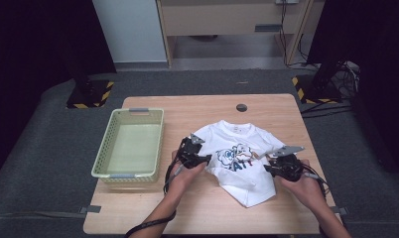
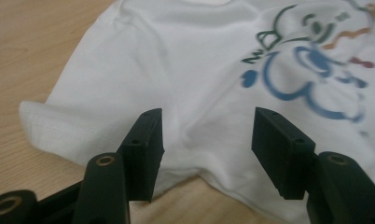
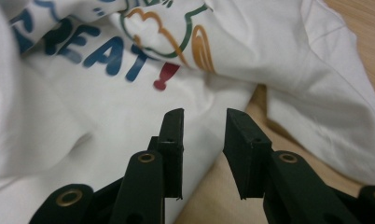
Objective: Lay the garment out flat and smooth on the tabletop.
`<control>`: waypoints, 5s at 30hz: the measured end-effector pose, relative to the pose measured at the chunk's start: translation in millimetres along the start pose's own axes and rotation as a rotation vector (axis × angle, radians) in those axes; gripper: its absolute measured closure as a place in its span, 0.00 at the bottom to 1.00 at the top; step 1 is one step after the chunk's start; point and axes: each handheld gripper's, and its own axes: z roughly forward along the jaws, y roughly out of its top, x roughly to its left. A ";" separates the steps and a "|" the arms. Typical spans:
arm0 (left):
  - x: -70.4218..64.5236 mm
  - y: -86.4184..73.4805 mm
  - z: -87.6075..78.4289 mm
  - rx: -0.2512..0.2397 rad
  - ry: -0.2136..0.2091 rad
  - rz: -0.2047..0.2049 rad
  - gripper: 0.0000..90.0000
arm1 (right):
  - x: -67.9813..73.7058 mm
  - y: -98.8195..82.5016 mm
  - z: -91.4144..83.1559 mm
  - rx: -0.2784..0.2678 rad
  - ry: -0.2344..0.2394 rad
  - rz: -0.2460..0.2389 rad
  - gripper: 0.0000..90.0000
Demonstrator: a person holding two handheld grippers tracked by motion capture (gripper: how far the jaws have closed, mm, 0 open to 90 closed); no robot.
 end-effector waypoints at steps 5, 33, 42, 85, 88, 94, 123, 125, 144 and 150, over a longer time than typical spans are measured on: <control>-25.9 -6.6 -26.6 -0.034 -0.043 0.044 0.46 | 15.0 -22.9 -31.7 -0.021 0.006 0.022 0.70; -33.2 -27.8 -1.9 0.061 -0.044 0.226 0.95 | 38.5 -35.9 -8.1 0.041 0.054 0.021 0.91; -16.5 -35.4 3.1 0.094 -0.008 0.225 0.95 | 41.6 -41.2 -19.8 0.057 0.062 0.011 0.92; -55.2 -18.9 -20.9 -0.044 -0.172 0.205 0.95 | 42.4 -41.1 -15.6 0.077 0.074 0.012 0.92; -55.9 -20.1 -26.7 -0.018 -0.195 0.217 0.95 | 42.2 -36.4 -21.2 0.061 0.086 0.015 0.93; -56.9 -34.6 -28.7 0.035 -0.172 0.265 0.95 | 44.5 -32.4 -24.3 0.073 0.096 -0.005 0.94; -34.1 -49.9 -1.6 0.094 -0.123 0.260 0.93 | 71.3 39.7 2.2 0.077 0.056 -0.147 0.76; -34.3 -49.8 -1.5 0.095 -0.123 0.258 0.93 | 63.4 34.1 -5.0 0.074 0.039 -0.135 0.79; -34.6 -50.1 -1.3 0.090 -0.118 0.269 0.93 | 80.8 18.9 34.8 0.106 0.136 -0.082 0.57; -34.5 -49.9 -1.2 0.091 -0.118 0.271 0.93 | 77.9 17.8 36.9 0.083 0.166 -0.058 0.69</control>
